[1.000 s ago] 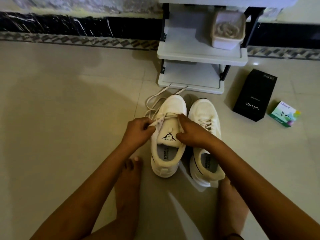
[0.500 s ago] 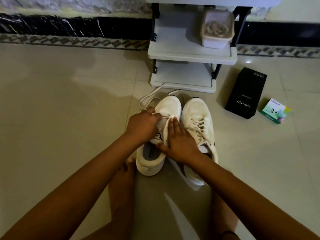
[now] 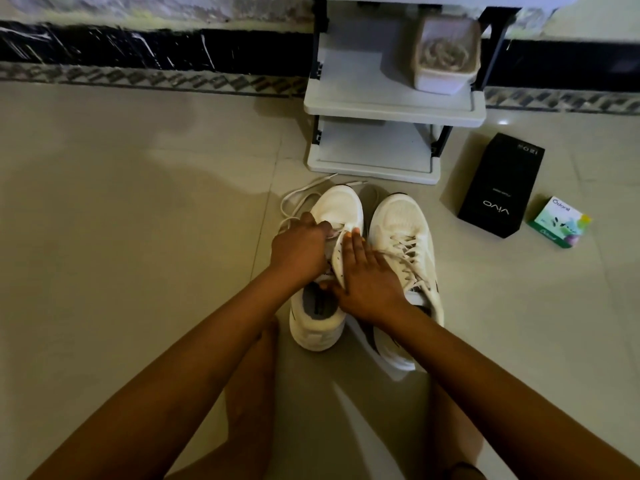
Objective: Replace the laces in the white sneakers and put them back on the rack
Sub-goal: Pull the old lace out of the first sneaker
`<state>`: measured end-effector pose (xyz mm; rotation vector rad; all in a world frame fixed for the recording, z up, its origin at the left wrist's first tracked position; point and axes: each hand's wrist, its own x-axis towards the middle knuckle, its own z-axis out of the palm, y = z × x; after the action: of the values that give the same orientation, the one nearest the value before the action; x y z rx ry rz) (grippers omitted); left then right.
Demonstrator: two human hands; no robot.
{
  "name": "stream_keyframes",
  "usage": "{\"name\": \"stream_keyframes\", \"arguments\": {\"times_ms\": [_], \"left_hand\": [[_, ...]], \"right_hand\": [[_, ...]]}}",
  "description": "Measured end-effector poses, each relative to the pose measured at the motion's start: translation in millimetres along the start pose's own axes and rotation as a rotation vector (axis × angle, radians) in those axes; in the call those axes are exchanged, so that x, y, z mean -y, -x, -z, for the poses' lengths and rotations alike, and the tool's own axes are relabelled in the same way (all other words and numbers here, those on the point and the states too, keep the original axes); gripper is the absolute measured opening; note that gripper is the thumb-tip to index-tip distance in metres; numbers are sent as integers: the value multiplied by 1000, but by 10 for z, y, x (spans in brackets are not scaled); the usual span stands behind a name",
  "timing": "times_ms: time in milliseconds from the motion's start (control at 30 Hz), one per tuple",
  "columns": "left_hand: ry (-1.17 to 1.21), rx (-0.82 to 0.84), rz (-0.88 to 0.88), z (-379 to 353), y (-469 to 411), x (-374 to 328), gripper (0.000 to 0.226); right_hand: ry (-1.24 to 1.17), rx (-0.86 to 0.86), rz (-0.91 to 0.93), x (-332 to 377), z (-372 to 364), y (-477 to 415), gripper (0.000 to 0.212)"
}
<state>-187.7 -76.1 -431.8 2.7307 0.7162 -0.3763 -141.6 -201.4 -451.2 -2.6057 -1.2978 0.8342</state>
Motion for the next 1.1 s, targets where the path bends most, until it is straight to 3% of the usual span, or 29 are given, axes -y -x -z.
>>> {"name": "stream_keyframes", "arguments": {"times_ms": [100,167,300,467,600,667,767,833,867,933,1000,1100], "left_hand": [[271,21,75,79,-69,17,27],[305,-10,90,91,-66,21,20],[231,-57,77,35,28,87,23],[-51,-155,47,37,47,111,27],[-101,-186,-6,-5,35,59,28],[49,-155,-25,40,19,71,24],[460,-122,-3,140,39,62,13],[611,-39,-7,175,103,13,14],[585,2,-39,165,110,3,19],[316,17,-83,115,98,4,33],[121,-37,-15,69,76,65,36],[116,-103,54,21,62,143,27]], "right_hand": [[58,-18,24,25,-46,32,86],[72,-24,46,39,-75,50,85],[60,-28,51,40,-95,57,86],[58,-59,49,27,-129,56,86],[64,-67,50,27,-142,53,85],[70,-84,49,21,-164,44,89],[76,-94,51,22,-185,41,97],[90,-81,51,19,-175,42,90],[94,-76,51,20,-170,41,86],[87,-78,49,27,-157,47,83],[81,-81,44,35,-153,51,84],[85,-80,40,39,-150,55,84]]}}
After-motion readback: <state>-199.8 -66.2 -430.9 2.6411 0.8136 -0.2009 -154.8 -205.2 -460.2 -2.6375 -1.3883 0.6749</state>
